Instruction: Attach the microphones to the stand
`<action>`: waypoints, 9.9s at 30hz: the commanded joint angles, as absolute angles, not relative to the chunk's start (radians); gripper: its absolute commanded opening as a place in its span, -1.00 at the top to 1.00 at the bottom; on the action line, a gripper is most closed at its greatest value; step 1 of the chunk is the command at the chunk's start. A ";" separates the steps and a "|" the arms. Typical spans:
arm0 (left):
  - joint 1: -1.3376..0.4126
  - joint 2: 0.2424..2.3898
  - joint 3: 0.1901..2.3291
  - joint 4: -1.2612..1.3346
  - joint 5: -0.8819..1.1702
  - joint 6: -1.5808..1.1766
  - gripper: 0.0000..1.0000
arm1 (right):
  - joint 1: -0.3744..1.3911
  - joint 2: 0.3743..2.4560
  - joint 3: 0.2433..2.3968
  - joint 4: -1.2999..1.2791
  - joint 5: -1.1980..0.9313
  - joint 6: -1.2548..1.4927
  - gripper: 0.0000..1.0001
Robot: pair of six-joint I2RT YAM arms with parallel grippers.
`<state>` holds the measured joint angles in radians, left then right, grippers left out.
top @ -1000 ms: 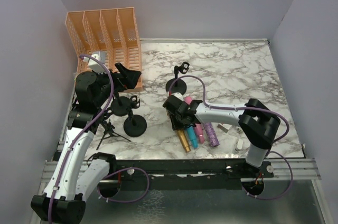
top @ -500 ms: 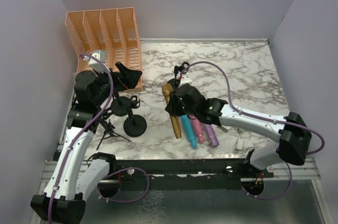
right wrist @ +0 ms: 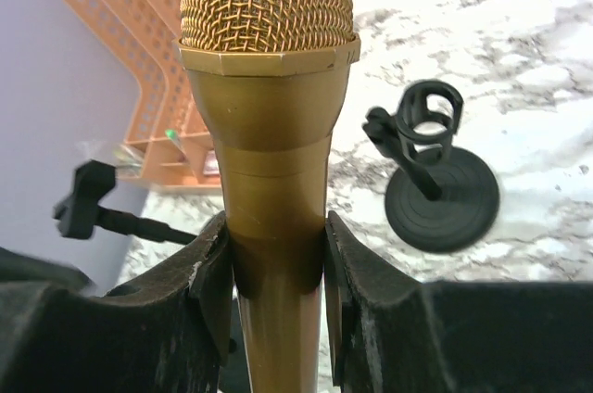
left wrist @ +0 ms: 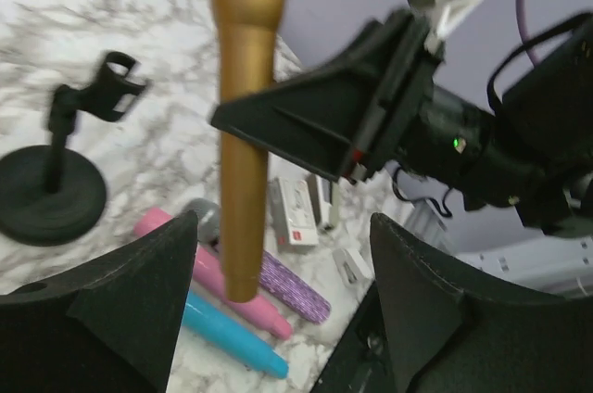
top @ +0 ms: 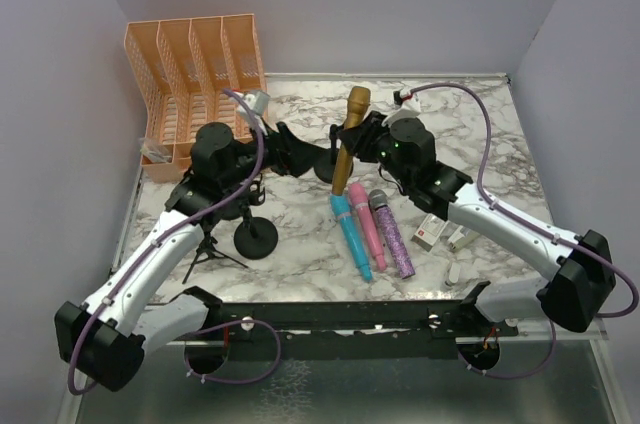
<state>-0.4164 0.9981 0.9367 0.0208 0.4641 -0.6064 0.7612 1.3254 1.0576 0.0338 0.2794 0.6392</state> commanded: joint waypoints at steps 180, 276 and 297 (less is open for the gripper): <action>-0.419 1.910 1.504 -0.084 0.667 0.330 1.00 | 0.462 1.675 1.136 0.528 -0.130 0.250 0.99; -0.433 1.950 1.454 0.070 0.617 0.240 1.00 | 0.503 2.071 0.959 0.504 -0.109 0.156 0.99; -0.433 1.941 1.421 0.117 0.466 0.197 1.00 | 0.499 1.601 1.058 0.315 0.076 0.451 -0.31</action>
<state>-0.4343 1.9415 1.4303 0.0265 0.5720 0.2256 0.4919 1.7020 1.0332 0.4816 0.0166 0.4118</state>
